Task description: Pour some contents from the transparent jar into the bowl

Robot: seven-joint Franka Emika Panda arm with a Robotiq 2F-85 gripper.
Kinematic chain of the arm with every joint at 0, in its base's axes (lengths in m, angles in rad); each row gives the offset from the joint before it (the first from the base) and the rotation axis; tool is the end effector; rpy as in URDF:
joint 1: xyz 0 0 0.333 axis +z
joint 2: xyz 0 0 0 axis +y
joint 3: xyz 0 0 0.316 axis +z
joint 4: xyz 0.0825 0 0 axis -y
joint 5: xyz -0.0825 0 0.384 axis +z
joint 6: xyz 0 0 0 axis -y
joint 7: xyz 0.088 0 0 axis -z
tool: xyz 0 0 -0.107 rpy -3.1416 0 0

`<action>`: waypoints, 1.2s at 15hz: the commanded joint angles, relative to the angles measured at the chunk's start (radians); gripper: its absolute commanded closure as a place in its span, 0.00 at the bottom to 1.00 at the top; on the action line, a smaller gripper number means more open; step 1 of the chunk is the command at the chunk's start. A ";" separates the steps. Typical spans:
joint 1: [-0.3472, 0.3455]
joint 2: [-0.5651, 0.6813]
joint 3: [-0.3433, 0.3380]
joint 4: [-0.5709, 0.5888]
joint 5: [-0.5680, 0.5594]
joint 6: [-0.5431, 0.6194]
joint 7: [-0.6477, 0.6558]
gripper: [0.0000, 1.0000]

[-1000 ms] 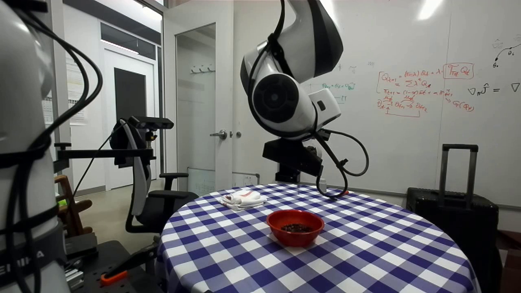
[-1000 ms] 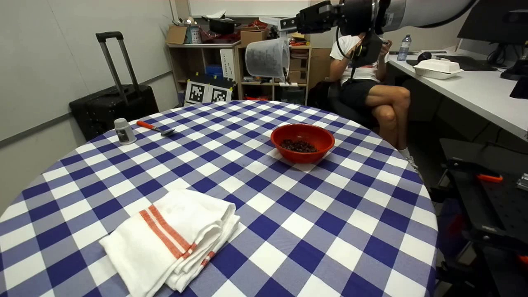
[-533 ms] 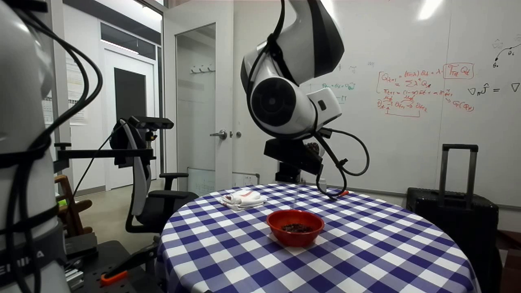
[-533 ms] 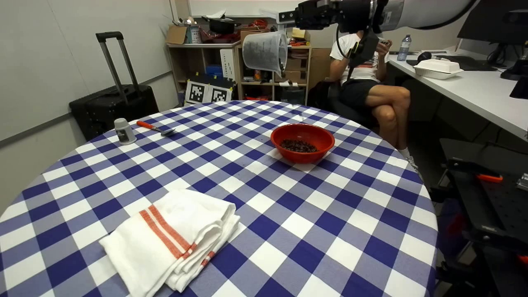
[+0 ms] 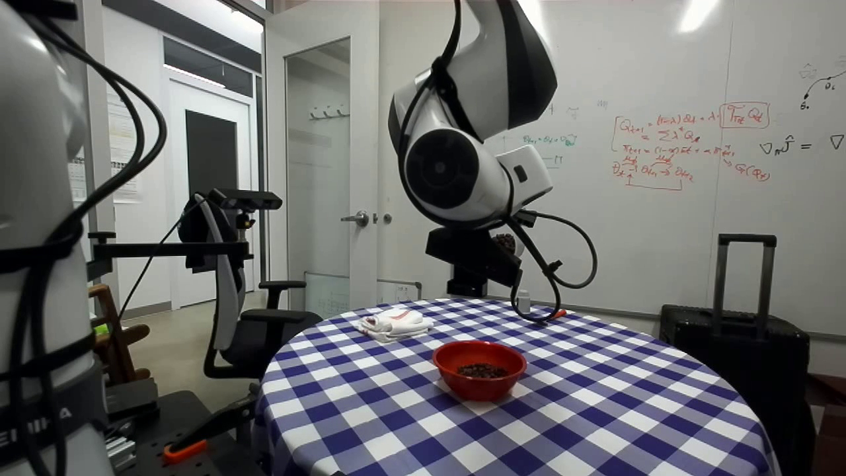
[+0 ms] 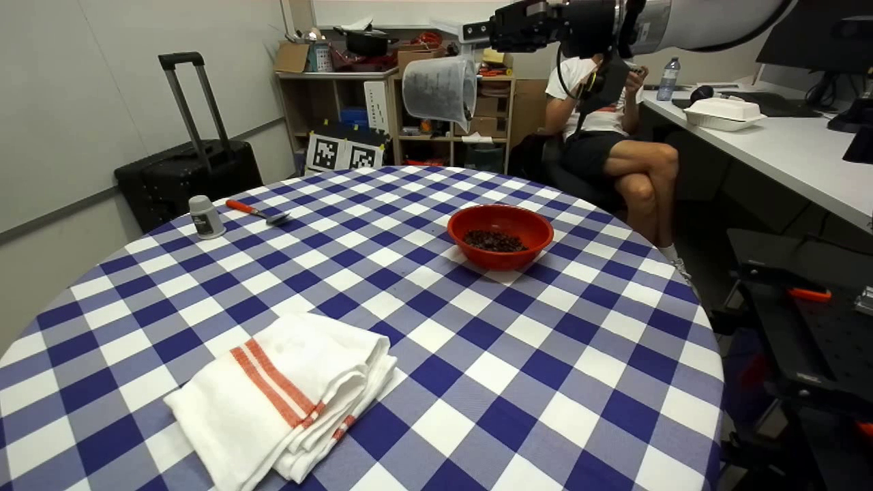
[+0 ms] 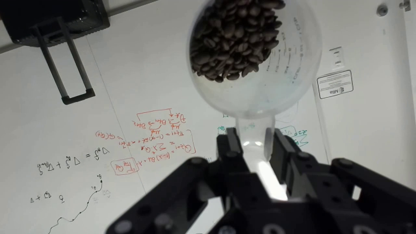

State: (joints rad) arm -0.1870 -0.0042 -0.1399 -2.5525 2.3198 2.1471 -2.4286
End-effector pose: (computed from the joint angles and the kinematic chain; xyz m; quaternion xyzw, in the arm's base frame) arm 0.4471 -0.1193 0.2835 -0.7521 -0.0202 -0.6264 0.2037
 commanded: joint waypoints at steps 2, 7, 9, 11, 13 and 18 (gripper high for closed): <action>0.011 -0.015 -0.006 -0.019 -0.052 0.048 -0.036 0.93; 0.029 -0.005 0.008 -0.010 -0.184 0.301 -0.036 0.93; 0.057 -0.037 0.034 0.008 -0.248 0.451 0.012 0.93; 0.075 -0.040 0.052 0.014 -0.327 0.548 0.039 0.93; 0.090 -0.043 0.069 0.013 -0.414 0.618 0.079 0.93; 0.102 -0.037 0.093 -0.005 -0.662 0.706 0.170 0.93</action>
State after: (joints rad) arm -0.0965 -0.0303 -0.0600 -2.5431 1.7912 2.7924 -2.3258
